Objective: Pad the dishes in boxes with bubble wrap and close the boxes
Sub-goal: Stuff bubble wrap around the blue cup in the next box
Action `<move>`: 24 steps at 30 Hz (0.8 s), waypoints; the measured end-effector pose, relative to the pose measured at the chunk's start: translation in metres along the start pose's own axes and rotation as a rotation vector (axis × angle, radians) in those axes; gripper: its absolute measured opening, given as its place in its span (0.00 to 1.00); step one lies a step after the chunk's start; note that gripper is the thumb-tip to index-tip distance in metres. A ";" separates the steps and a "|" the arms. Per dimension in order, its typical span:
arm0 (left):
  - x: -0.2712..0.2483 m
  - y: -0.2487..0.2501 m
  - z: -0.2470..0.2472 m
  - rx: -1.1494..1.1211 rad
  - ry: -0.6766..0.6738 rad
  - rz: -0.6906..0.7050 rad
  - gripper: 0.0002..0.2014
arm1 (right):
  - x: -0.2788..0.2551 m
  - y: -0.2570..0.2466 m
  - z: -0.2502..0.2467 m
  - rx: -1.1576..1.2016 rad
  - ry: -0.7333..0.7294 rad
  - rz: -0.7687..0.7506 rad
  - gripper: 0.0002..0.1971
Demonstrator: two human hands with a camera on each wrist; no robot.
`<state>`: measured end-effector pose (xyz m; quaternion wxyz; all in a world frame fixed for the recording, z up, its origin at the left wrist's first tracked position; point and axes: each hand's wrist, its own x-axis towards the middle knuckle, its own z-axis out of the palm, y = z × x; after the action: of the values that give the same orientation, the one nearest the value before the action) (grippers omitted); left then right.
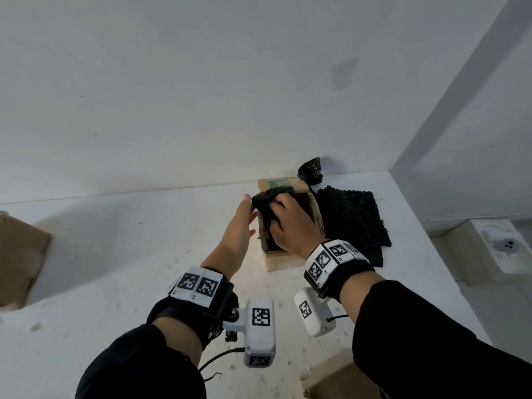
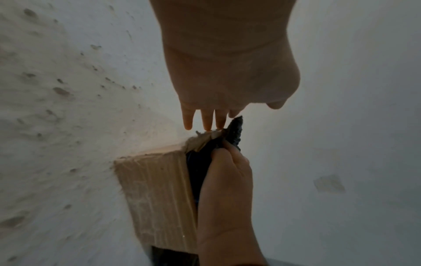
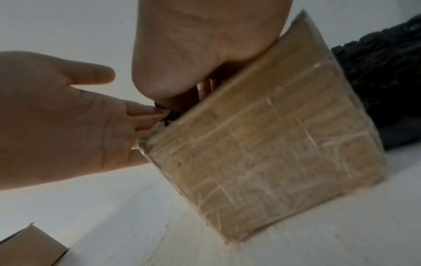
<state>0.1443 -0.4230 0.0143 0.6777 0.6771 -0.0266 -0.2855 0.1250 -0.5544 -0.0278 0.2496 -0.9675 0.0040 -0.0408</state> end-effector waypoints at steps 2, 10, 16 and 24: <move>0.002 -0.005 -0.002 0.016 -0.022 -0.013 0.28 | -0.002 0.000 0.005 0.000 -0.068 -0.023 0.20; 0.007 -0.022 -0.005 -0.076 -0.083 -0.020 0.32 | 0.008 -0.001 0.002 -0.379 -0.169 -0.059 0.33; 0.009 -0.031 -0.002 -0.092 -0.099 -0.030 0.30 | 0.028 -0.007 -0.006 -0.472 -0.338 -0.059 0.23; 0.008 -0.030 -0.004 -0.048 -0.127 -0.058 0.31 | 0.039 -0.006 -0.026 -0.382 -0.467 -0.043 0.13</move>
<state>0.1420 -0.4209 -0.0172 0.6822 0.6416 -0.0429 -0.3480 0.1621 -0.5628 0.0002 0.0562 -0.9800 -0.0664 0.1790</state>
